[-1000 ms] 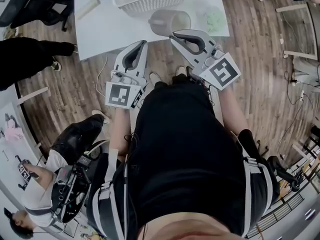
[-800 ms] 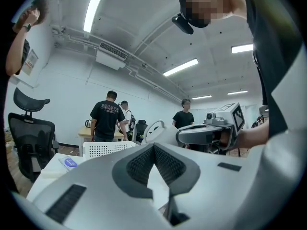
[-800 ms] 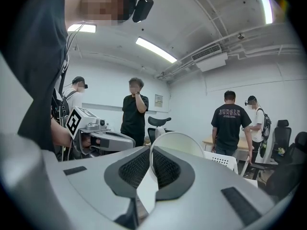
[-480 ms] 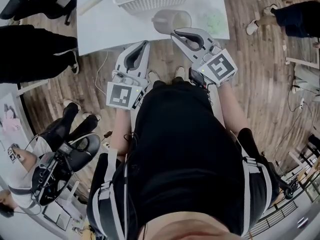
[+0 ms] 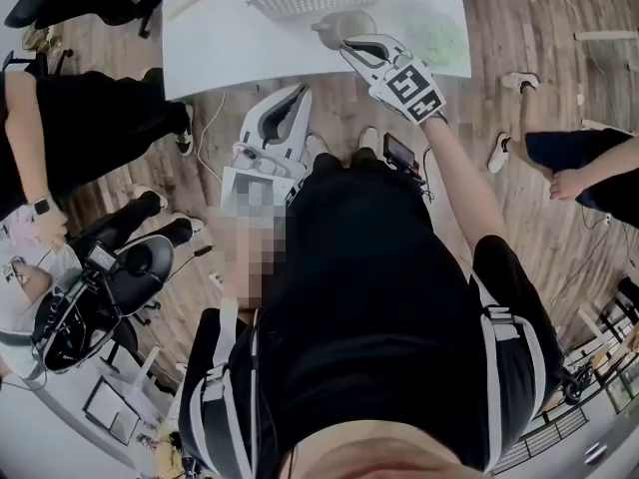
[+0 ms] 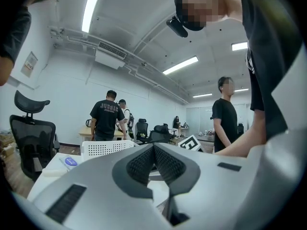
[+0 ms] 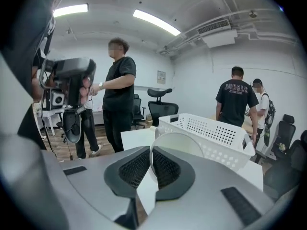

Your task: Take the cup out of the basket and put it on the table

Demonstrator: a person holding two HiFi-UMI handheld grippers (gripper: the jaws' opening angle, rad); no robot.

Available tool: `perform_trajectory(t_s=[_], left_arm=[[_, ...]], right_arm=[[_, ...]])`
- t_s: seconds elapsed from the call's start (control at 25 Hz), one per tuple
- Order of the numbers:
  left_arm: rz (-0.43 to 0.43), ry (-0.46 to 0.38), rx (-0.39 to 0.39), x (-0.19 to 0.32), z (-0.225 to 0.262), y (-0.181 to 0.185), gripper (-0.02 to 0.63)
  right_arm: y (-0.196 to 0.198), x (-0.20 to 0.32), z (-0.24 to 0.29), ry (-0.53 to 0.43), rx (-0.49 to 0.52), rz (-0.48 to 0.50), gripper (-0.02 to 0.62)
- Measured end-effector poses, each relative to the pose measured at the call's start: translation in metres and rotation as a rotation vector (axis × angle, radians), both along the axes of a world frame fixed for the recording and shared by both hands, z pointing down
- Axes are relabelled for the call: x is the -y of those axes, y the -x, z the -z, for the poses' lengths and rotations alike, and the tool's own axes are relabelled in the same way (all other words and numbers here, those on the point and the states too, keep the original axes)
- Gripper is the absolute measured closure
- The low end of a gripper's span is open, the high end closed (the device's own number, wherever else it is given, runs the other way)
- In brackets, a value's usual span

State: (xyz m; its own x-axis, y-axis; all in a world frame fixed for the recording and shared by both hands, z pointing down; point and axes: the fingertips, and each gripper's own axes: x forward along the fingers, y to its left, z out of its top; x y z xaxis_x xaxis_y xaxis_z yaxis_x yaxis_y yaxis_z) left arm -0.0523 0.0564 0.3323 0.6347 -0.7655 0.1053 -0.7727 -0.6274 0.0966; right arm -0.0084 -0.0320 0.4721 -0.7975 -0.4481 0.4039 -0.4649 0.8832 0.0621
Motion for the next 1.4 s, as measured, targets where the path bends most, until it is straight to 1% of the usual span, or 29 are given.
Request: perform_trajectory(t_s=[0.12,0.28,0.4,0.52,0.64,0.76,0.88,1.0,1.16,1.24,1.4], left_arm=[[0.003,0.008,0.007,-0.007,-0.003,-0.003,0.586],[0.019,0.044,0.018,0.006,-0.007,0.015,0.586],[0.024,0.042,0.011,0.009,-0.008,0.022,0.586],[0.035,0.046,0.015,0.008,-0.01,0.026,0.586],[0.044,0.051,0.017,0.011,-0.013,0.03,0.586],[0.051,0.073,0.018,0.013,-0.017,0.03,0.586],[0.053,0.072,0.025,0.015,-0.02,0.03,0.586],[0.062,0.091,0.042,0.017,-0.022,0.035,0.586],[0.056,0.06,0.031,0.02,-0.016,0.036,0.586],[0.06,0.063,0.036,0.022,-0.014,0.034,0.586],[0.05,0.054,0.036,0.02,-0.014,0.03,0.586]], right_arm=[[0.002,0.008,-0.038,0.033,-0.053,0.015,0.56],[0.023,0.031,-0.083,0.09,-0.137,0.042,0.56],[0.031,0.038,-0.107,0.139,-0.174,0.054,0.56],[0.035,0.038,-0.122,0.171,-0.196,0.064,0.56],[0.039,0.038,-0.133,0.176,-0.226,0.075,0.559],[0.042,0.037,-0.144,0.185,-0.248,0.081,0.558],[0.044,0.036,-0.148,0.174,-0.262,0.083,0.558],[0.048,0.038,-0.147,0.159,-0.258,0.059,0.558],[0.054,0.041,-0.138,0.153,-0.224,0.047,0.558],[0.051,0.044,-0.127,0.139,-0.202,0.037,0.558],[0.04,0.05,-0.089,0.102,-0.103,-0.031,0.558]])
